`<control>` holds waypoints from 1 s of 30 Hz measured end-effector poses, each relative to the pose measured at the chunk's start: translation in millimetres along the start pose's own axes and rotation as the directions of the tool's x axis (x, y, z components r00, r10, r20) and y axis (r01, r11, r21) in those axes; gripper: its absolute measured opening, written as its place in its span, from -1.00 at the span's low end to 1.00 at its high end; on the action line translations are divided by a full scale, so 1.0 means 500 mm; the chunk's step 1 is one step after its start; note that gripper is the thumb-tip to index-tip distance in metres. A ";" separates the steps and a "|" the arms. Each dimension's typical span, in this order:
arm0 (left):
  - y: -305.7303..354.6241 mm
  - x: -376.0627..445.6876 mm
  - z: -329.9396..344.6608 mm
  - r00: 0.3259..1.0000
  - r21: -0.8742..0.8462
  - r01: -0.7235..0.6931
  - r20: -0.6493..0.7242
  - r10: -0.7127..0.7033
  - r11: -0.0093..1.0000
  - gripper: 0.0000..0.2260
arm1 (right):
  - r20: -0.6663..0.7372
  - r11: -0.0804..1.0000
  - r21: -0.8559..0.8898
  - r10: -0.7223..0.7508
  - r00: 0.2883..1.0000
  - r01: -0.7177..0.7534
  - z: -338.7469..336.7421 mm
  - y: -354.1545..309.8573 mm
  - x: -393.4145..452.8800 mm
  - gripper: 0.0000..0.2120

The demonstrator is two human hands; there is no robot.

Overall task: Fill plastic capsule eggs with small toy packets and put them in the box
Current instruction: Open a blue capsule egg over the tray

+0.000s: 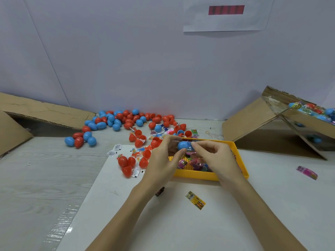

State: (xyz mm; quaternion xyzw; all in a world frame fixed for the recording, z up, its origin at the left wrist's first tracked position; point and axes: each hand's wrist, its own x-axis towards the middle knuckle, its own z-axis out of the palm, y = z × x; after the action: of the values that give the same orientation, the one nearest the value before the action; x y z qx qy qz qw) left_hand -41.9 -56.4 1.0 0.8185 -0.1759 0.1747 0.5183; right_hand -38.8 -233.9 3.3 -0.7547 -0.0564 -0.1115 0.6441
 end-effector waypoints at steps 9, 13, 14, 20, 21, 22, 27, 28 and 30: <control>0.006 -0.001 -0.001 1.000 0.004 0.003 -0.013 -0.003 1.000 -0.74 | 0.041 0.997 0.078 0.013 0.999 -0.016 -0.003 -0.016 0.001 -0.76; 0.011 0.000 -0.002 1.000 -0.003 0.014 -0.019 -0.014 1.000 -0.71 | 0.023 0.997 0.069 -0.038 0.999 0.037 0.002 -0.021 -0.003 -0.76; 0.011 -0.001 -0.003 1.000 -0.002 0.013 -0.017 -0.013 1.000 -0.71 | 0.021 0.997 0.063 -0.050 0.999 0.048 0.002 -0.021 -0.004 -0.77; 0.012 -0.002 -0.003 1.000 0.003 -0.010 -0.015 0.010 1.000 -0.73 | 0.036 0.996 0.045 -0.085 0.996 0.083 0.002 -0.020 -0.004 -0.79; 0.011 -0.001 -0.004 1.000 0.002 -0.019 -0.016 0.019 1.000 -0.74 | 0.036 0.996 0.038 -0.087 0.996 0.086 0.003 -0.019 -0.004 -0.79; 0.011 -0.001 -0.005 0.999 0.001 -0.027 -0.018 0.027 1.000 -0.74 | 0.036 0.996 0.028 -0.089 0.995 0.088 0.004 -0.019 -0.005 -0.79; 0.012 -0.001 -0.006 0.998 -0.007 -0.060 -0.030 0.060 0.998 -0.73 | 0.032 0.995 0.044 -0.093 0.995 0.091 0.005 -0.018 -0.004 -0.80; 0.013 0.000 -0.005 0.997 -0.005 -0.066 -0.030 0.066 0.998 -0.73 | 0.029 0.995 0.049 -0.093 0.995 0.091 0.005 -0.018 -0.004 -0.80; 0.014 -0.001 -0.004 0.997 -0.001 -0.070 -0.027 0.070 0.998 -0.73 | 0.027 0.994 0.045 -0.096 0.995 0.095 0.006 -0.019 -0.005 -0.80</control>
State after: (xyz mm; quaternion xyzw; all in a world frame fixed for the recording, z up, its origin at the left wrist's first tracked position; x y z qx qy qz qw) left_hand -45.7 -57.2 7.0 0.8087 -0.1978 0.2037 0.5151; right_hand -43.3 -229.2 11.3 -0.7384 -0.1042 -0.1301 0.6535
